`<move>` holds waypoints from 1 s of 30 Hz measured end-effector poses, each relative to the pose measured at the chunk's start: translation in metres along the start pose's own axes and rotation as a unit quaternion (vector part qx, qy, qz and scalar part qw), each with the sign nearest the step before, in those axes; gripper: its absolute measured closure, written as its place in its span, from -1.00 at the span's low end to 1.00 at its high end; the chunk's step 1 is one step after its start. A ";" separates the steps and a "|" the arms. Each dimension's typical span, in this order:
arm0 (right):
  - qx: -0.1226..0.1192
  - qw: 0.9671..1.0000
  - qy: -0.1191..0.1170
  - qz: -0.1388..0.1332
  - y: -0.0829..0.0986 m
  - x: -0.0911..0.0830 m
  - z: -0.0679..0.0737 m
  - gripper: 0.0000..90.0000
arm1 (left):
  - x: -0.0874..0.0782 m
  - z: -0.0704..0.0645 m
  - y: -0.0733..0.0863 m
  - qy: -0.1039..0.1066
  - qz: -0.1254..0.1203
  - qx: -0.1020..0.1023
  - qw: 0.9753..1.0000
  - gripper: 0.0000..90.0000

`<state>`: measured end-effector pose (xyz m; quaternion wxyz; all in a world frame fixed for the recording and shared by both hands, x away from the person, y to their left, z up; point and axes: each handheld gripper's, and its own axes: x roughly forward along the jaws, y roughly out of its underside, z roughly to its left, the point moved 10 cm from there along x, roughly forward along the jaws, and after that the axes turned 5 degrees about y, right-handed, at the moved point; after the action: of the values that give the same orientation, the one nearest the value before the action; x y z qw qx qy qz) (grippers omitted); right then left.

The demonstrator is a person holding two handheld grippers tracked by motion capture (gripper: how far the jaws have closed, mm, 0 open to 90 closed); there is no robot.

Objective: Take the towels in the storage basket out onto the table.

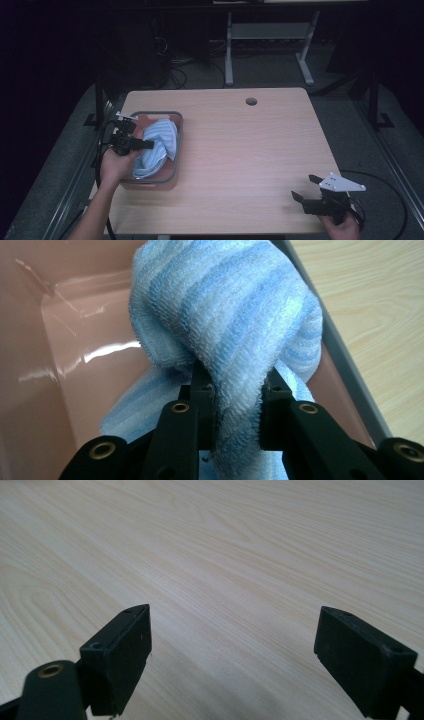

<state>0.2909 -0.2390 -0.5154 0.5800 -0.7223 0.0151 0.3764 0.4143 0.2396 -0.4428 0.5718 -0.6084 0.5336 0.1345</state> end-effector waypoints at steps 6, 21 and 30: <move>0.001 1.000 0.001 0.002 0.001 0.001 -0.001 -0.67 | -0.007 -0.003 -0.004 0.006 -0.011 0.000 1.000 0.65; 0.001 1.000 0.002 0.003 0.002 0.000 -0.001 -0.67 | -0.021 -0.005 -0.016 0.010 -0.049 -0.009 0.999 0.65; 0.000 1.000 0.005 0.002 0.001 -0.001 -0.003 -0.67 | -0.035 -0.012 -0.027 0.009 -0.071 -0.001 0.997 0.65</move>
<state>0.2911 -0.2422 -0.5159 0.5790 -0.7244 0.0193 0.3736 0.4168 0.2407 -0.3975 0.5745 -0.6462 0.4945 0.0884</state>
